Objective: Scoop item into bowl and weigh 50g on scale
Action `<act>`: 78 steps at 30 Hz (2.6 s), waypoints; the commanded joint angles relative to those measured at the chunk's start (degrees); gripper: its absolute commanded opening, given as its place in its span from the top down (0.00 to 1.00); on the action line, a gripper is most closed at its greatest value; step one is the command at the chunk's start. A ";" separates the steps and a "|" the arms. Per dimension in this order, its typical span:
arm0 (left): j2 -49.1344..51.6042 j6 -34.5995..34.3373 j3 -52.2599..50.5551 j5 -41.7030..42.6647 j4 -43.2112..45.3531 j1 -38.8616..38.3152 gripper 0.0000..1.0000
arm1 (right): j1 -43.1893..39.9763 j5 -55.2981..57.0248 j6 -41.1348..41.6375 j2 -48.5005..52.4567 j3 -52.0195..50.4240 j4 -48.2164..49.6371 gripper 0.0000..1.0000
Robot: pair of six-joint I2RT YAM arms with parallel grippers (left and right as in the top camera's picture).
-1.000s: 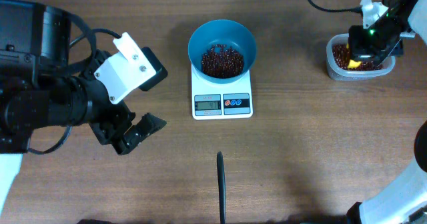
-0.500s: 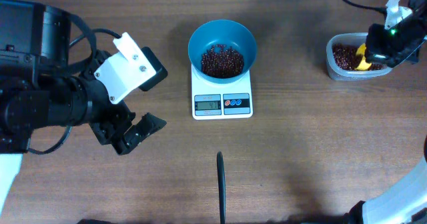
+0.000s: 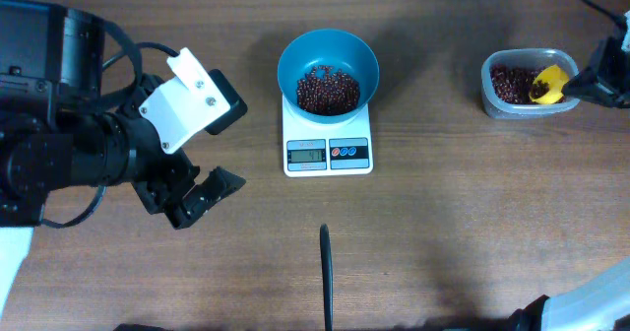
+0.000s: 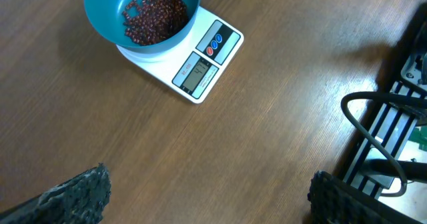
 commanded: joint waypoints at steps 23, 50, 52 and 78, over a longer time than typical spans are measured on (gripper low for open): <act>0.04 0.94 1.07 0.83 0.04 0.28 0.01 | 3.28 -32.65 -12.11 -8.52 2.10 -5.33 0.96; 0.04 0.94 1.07 0.83 0.04 0.28 0.01 | 44.09 -4.79 -2.93 -9.09 2.97 13.55 0.96; 0.04 0.94 1.07 0.83 0.04 0.28 0.01 | 44.72 -4.90 -2.93 -9.27 3.39 13.57 0.96; 0.04 0.94 1.07 0.83 0.04 0.28 0.01 | 45.29 -1.46 -1.81 -9.55 6.49 11.19 0.96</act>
